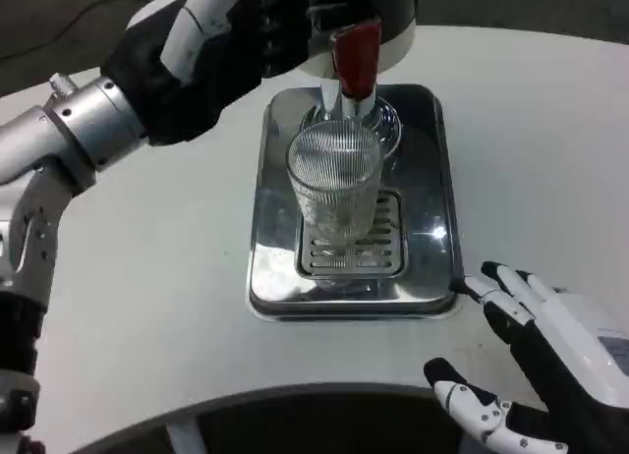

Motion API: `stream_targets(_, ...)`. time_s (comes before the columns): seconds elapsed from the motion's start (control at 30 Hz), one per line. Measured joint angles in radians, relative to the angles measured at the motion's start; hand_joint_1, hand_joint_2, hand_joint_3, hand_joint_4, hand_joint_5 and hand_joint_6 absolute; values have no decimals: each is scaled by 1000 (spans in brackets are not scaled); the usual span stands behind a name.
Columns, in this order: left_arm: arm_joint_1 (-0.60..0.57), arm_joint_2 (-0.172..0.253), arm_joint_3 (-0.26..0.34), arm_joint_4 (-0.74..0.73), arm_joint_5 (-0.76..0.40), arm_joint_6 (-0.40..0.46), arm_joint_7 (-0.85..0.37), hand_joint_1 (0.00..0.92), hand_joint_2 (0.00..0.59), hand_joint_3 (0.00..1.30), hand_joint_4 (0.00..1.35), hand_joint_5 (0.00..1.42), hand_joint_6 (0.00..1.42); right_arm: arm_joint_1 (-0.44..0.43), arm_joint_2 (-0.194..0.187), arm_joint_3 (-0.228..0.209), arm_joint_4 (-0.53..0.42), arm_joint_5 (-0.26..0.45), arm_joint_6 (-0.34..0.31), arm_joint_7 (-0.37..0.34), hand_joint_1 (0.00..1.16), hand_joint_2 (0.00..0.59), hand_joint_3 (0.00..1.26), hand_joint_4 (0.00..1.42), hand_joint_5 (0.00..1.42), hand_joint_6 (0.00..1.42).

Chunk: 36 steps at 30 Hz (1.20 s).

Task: Grasp the cup under the faucet to collect the drink, then remove the cup.

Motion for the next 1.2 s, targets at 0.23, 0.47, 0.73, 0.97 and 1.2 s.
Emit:
stream_targets(0.23, -47, -21, -18, 90, 48, -8, -52, 0, 121, 113, 51, 166, 123, 4, 1, 0, 0, 2, 0, -6, 193, 400, 124, 0, 0, 0)
stream_targets(0.47, -78, -25, -37, 123, 104, -74, -90, 0, 122, 124, 56, 166, 114, 3, 4, 1, 0, 1, 0, -6, 193, 400, 124, 0, 0, 0)
stream_targets(0.73, -85, -23, -70, 137, 194, -215, -97, 0, 111, 134, 46, 143, 59, 3, 7, 2, 0, 2, 0, -12, 193, 400, 124, 0, 0, 0)
stream_targets(0.97, -93, -13, -98, 157, 240, -316, -99, 0, 94, 111, 1, 53, 18, 0, 12, 2, 0, 8, 3, -12, 193, 400, 124, 0, 0, 0)
stream_targets(1.2, -94, 3, -128, 165, 269, -387, -98, 0, 91, 115, 0, 31, 0, -19, 13, 2, 19, 19, 20, -13, 193, 400, 124, 0, 0, 0)
